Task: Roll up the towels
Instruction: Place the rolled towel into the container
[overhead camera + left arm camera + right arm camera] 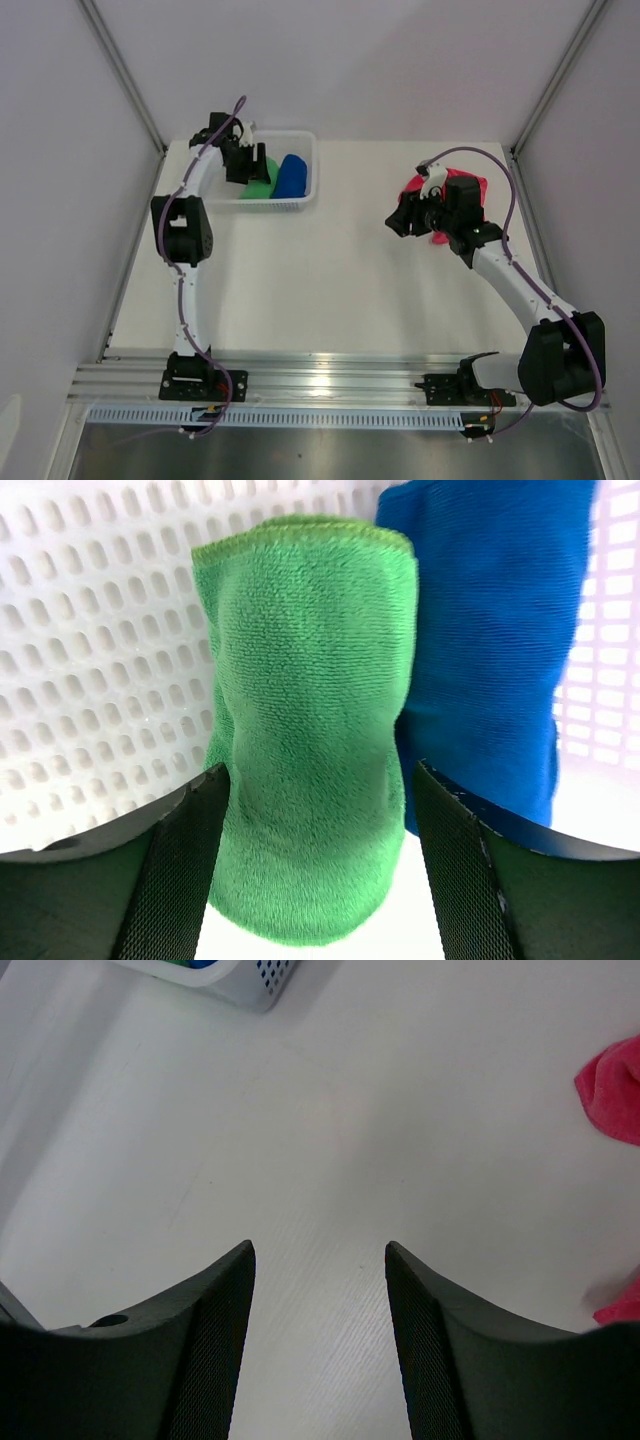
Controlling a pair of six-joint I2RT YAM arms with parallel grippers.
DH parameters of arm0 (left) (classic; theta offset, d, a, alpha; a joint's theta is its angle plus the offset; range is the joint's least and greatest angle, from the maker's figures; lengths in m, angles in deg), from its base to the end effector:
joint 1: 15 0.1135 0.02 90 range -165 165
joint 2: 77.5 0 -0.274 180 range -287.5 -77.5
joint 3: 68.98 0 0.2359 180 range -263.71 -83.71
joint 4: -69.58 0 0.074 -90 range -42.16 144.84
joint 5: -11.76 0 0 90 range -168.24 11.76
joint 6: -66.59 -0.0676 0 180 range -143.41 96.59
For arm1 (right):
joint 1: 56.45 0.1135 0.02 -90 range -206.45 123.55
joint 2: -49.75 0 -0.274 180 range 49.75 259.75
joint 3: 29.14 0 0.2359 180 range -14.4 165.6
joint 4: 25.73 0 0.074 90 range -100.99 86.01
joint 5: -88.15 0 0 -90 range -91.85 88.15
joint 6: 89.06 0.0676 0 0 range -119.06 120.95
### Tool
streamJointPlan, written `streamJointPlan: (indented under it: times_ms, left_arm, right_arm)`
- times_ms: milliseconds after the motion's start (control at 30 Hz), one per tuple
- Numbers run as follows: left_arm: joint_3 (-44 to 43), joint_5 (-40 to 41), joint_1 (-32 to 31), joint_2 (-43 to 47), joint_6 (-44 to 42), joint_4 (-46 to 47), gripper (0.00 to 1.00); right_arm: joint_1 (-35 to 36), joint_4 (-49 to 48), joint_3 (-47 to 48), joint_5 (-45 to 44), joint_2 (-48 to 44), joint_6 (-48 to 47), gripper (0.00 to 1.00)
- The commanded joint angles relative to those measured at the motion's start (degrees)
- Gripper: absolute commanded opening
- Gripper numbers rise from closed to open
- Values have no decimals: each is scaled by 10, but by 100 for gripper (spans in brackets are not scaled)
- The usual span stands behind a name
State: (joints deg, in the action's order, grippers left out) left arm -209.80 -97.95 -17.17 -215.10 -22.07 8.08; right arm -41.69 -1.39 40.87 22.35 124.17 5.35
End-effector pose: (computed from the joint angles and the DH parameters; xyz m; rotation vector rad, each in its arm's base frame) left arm 0.5290 -0.0429 0.1944 0.1450 2.5608 -0.4671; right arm 0.2836 0.1034 0.2940 -0.4484 2.0379 0.6416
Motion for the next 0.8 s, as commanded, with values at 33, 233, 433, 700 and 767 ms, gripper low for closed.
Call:
streamJointPlan:
  times_ms: [33, 233, 433, 700, 767]
  left_arm:
    - [-1, -5, 6, 51, -12, 8, 76]
    - [29, 5, 12, 67, -12, -18, 75]
    - [52, -32, 16, 59, -12, -61, 74]
    - [34, -92, 16, 31, 2, -78, 42]
    - [32, -94, 16, 30, 5, -74, 40]
  right_arm:
    - [-2, 0, -2, -7, -22, -5, 58]
    - [-3, 3, -2, -7, -30, -8, 58]
    - [-4, 3, -10, -8, -35, -6, 58]
    - [-6, 1, -12, -10, -33, -5, 58]
    - [-7, 1, -10, -11, -33, -6, 58]
